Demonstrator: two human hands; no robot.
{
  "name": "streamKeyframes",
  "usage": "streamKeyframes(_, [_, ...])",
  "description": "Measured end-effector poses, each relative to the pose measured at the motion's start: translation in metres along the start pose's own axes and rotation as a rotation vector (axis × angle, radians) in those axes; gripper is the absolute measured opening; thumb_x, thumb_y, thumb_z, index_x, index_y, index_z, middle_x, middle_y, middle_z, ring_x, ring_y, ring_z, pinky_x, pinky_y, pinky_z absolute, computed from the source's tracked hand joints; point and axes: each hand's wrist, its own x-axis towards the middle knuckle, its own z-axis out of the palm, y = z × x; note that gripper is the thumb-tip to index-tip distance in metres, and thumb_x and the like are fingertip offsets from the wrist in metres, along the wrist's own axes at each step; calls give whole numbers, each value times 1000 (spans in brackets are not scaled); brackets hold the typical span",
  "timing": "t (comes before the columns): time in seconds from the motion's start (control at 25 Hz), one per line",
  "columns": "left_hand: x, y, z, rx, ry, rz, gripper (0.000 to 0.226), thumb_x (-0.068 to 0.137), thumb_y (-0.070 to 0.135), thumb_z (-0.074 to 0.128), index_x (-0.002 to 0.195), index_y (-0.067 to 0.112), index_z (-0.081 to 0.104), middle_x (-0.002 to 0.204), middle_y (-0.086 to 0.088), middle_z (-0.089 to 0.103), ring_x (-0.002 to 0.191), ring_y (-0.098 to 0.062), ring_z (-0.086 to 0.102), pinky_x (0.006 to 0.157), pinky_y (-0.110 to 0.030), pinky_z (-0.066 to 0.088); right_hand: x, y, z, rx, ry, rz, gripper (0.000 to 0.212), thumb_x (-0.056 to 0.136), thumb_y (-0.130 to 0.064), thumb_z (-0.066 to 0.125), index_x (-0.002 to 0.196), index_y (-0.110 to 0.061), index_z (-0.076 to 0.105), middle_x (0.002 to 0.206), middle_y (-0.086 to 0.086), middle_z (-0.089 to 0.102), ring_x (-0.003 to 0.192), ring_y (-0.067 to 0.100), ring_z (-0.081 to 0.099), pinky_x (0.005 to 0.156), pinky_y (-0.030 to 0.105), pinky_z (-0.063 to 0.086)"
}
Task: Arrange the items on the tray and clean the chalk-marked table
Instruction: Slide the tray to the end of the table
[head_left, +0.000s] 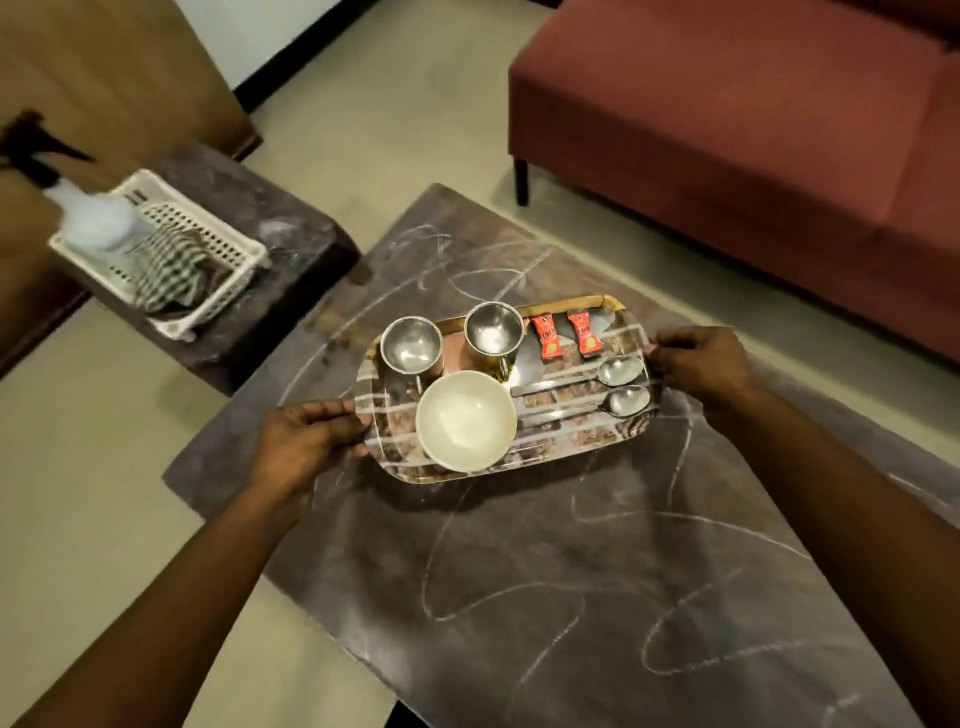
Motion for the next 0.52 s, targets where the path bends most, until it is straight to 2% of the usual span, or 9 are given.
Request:
streamKeyframes(0.12, [16, -6, -43, -50, 21, -50, 12, 87, -10, 75, 93, 0, 78, 84, -12, 83, 72, -22, 81, 67, -30, 68, 21, -34, 56, -79, -65, -19, 22, 94, 1, 75, 115, -5, 76, 86, 5, 73, 72, 16, 70, 63, 27, 55])
streamKeyframes(0.2, [27, -12, -65, -93, 40, -83, 11, 86, -10, 75, 94, -2, 78, 86, -14, 83, 73, -24, 82, 65, -29, 68, 35, -55, 90, -144, -114, -36, 24, 95, 0, 74, 118, -4, 75, 90, 6, 73, 72, 14, 70, 60, 23, 54])
streamKeyframes(0.28, [35, -19, -81, -123, 67, -112, 10, 86, -10, 75, 95, -5, 78, 87, -16, 83, 72, -25, 81, 64, -28, 67, 49, -73, 123, -200, -141, -60, 24, 94, 0, 75, 118, -4, 75, 93, 10, 74, 71, 14, 69, 63, 24, 55])
streamKeyframes(0.44, [44, -38, -100, -215, 106, -170, 9, 86, -8, 76, 95, -7, 78, 91, -21, 82, 78, -29, 82, 65, -27, 66, 73, -99, 178, -275, -177, -102, 23, 93, 0, 76, 115, -3, 78, 98, 16, 75, 78, 21, 71, 79, 35, 61])
streamKeyframes(0.52, [47, -47, -105, -253, 124, -203, 8, 84, -7, 78, 92, -7, 79, 91, -22, 82, 78, -29, 82, 66, -27, 66, 80, -109, 203, -306, -209, -110, 22, 94, 1, 75, 115, -2, 78, 96, 15, 76, 77, 21, 71, 77, 35, 63])
